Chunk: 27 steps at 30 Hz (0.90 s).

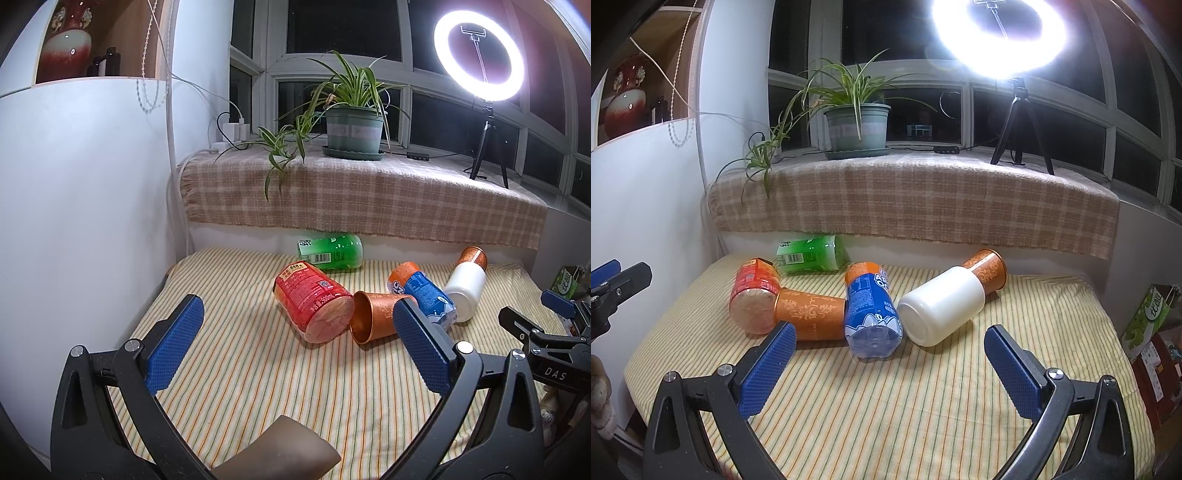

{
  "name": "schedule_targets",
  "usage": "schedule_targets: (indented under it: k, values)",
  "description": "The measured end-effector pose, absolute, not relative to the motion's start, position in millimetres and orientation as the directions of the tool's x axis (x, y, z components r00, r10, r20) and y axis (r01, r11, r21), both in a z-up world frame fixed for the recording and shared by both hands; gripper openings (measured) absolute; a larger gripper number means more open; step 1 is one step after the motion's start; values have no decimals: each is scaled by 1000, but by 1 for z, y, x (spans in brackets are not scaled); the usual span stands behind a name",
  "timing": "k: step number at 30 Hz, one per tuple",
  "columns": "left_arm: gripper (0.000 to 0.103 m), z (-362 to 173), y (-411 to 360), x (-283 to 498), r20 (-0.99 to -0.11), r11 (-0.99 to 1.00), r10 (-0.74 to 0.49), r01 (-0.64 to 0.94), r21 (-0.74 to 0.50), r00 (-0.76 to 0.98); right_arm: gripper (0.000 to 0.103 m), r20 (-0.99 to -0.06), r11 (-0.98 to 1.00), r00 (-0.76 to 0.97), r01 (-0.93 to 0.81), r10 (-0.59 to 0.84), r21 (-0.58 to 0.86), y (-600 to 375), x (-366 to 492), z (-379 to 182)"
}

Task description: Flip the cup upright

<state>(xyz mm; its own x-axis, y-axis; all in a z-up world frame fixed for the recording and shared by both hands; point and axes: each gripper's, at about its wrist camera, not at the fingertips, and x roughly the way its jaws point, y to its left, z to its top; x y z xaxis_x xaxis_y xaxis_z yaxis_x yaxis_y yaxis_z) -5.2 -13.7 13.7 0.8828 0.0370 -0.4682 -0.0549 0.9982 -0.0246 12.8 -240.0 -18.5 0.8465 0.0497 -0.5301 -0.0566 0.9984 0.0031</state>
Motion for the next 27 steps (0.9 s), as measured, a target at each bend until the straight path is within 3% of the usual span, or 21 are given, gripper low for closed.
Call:
schedule_targets:
  k: [18,24,27]
  values:
    - [103,2,0,-3,-476,997,50,-68,-21,878,103,-528,984,836,-177,148,-3,-227,31,-19]
    - [103,-5,13,-7,-488,995,94,-104,7,868,103,-519,944,826,-314,221,-98,-205,57,-12]
    - [103,-9,24,-9,-496,991,125,-132,21,859,98,-527,903,815,-387,242,-184,-189,77,-7]
